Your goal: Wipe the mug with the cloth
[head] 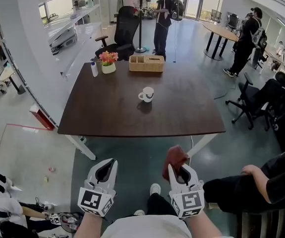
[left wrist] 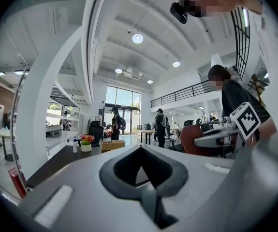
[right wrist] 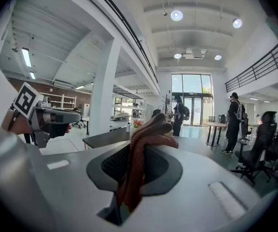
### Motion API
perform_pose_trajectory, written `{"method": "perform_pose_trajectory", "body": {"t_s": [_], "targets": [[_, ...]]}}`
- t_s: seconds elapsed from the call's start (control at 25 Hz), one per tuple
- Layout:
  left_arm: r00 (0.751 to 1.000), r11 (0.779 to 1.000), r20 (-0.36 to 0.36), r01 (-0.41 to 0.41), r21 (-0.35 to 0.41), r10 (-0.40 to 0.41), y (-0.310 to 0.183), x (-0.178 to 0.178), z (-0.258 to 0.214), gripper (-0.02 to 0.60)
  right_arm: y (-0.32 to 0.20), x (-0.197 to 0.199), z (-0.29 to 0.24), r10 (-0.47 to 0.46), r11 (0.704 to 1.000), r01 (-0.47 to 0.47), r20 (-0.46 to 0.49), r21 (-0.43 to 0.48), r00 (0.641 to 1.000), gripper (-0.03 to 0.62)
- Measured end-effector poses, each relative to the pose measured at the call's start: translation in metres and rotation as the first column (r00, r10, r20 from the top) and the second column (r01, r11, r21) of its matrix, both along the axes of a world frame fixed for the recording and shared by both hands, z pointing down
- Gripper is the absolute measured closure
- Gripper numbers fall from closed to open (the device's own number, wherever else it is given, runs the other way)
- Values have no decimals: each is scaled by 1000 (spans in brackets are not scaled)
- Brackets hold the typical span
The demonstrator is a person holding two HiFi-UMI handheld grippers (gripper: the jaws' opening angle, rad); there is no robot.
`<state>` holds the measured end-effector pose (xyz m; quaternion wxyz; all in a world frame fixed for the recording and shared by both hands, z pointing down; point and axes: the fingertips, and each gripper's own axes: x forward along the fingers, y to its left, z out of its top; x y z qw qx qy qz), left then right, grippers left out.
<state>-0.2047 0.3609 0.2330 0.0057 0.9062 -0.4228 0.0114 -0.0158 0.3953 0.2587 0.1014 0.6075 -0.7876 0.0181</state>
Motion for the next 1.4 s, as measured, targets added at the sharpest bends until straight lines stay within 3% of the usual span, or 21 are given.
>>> {"method": "perform_pose_trajectory", "body": {"t_s": [0.28,0.52,0.76,1.12,1.28,1.4], "targets": [[999,999,23,43,-22,-42,-93,19,24,581,-106,21,27,-37,999,38,22,-21,999,514],[997,997,19,72,-29,-71,-194,61,21,581,-218,60,24,-85,996,85,28,-28,996,514],[1000,1000,25,-2,6,2,-264,116,23,581,-304,89,43,-151,985,153,36,-73,988,513],[994,991,113,25,-133,-10,-345,135,97,581,-390,104,102,-178,962,184,51,-201,983,513],[997,988,74,-12,-153,24,-382,142,124,581,-422,103,131,-192,943,201,59,-264,980,513],[997,976,52,-37,-216,49,-414,147,154,581,-443,98,152,-219,923,227,60,-311,974,513]]}}
